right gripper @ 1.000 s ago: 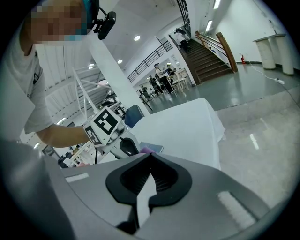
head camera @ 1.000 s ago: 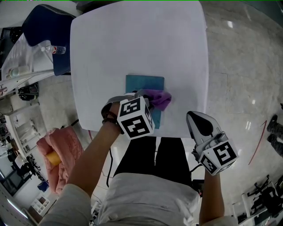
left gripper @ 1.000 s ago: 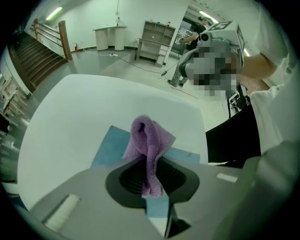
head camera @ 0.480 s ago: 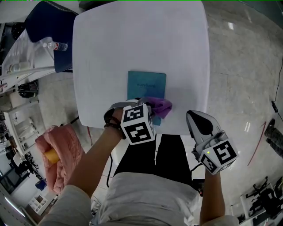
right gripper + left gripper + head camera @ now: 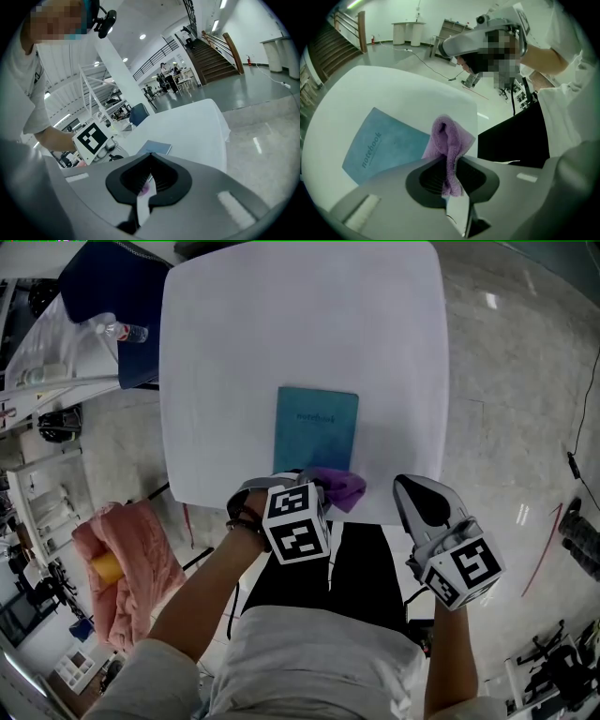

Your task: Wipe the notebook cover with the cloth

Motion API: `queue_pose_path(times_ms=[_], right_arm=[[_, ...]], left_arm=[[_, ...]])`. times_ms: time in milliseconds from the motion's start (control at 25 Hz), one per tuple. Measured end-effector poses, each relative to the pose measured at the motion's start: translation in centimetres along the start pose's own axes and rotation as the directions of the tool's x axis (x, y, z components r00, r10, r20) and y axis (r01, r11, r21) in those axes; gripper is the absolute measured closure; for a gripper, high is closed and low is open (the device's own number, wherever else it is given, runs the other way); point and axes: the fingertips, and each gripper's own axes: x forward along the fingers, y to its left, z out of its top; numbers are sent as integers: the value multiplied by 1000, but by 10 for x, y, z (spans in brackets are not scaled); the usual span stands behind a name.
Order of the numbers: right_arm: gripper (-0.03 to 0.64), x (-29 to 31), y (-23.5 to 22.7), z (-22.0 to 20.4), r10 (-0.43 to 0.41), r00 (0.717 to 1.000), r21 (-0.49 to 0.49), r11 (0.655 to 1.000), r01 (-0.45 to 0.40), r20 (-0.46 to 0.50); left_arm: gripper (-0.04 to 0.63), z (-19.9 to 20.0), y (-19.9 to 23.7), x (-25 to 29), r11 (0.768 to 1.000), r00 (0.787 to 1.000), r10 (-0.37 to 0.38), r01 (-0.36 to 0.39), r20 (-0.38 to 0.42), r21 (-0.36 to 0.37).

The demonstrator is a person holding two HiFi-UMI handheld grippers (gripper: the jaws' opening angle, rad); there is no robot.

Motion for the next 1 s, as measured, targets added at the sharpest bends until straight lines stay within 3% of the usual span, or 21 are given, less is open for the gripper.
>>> queue_pose_path(times_ms=[560,1000], right_arm=[[601,4,6,-4,15,1000,-8,1000,-15,-16],[601,9,9,4,22,1000,-18,1000,-23,-21]], left_arm=[[535,-10,-26,7,998,998,-55,55,-16,-24],[535,-8,-24,3,999,1000,-30,30,6,-32]])
